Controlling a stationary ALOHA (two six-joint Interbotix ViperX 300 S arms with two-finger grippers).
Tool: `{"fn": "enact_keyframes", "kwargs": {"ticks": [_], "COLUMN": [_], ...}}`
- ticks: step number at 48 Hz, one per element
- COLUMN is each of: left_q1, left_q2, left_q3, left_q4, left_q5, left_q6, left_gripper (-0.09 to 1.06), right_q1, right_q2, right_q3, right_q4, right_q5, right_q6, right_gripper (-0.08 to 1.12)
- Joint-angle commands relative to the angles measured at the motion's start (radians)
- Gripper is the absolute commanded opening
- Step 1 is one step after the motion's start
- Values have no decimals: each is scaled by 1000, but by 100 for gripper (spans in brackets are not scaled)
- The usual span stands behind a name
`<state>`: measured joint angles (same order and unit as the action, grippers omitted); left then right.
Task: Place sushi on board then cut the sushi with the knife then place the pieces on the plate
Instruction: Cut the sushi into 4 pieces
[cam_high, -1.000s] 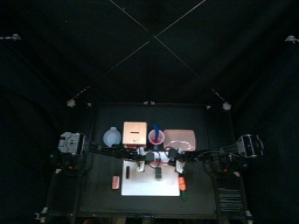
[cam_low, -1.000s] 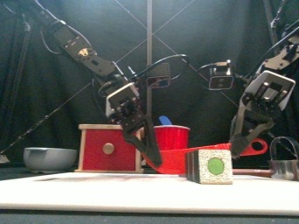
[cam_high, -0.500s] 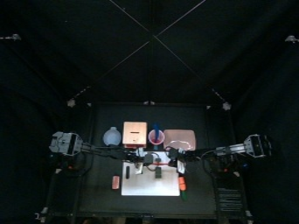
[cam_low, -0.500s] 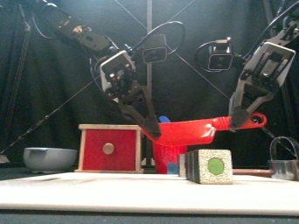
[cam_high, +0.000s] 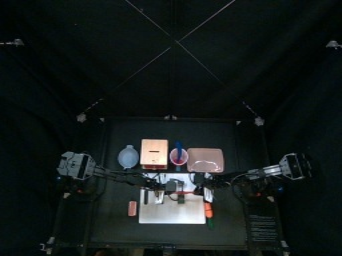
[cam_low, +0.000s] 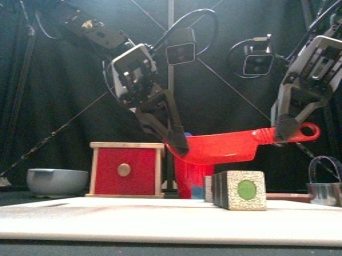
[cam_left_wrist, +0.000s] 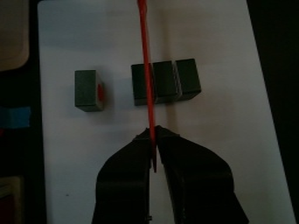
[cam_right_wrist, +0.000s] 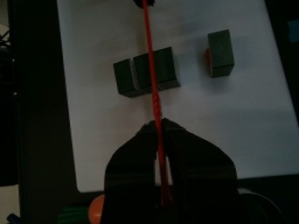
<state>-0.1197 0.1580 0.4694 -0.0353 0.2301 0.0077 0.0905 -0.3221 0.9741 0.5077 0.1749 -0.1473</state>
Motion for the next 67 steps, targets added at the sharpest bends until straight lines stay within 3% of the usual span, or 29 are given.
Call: {"fn": "enact_keyframes", "kwargs": {"ticks": [1, 50, 59, 67], "left_q1": [-5, -12, -12, -11], "left_q2": [3, 75, 98, 106], "left_q3": [-32, -40, -37, -35], "left_q4": [-11, -17, -49, -52], "left_q5": [-2, -2, -2, -2], "left_q6": [2, -2, 2, 0], "left_gripper": [50, 50, 50, 50], "right_q1": [5, 11, 17, 23], "right_q2": [-12, 84, 133, 167], "right_q3": [-6, 2, -5, -12], "right_q4": [5, 34, 38, 37], "right_q5": [-2, -5, -5, -3], "right_q6": [2, -2, -2, -2], "right_gripper": [40, 40, 40, 40]}}
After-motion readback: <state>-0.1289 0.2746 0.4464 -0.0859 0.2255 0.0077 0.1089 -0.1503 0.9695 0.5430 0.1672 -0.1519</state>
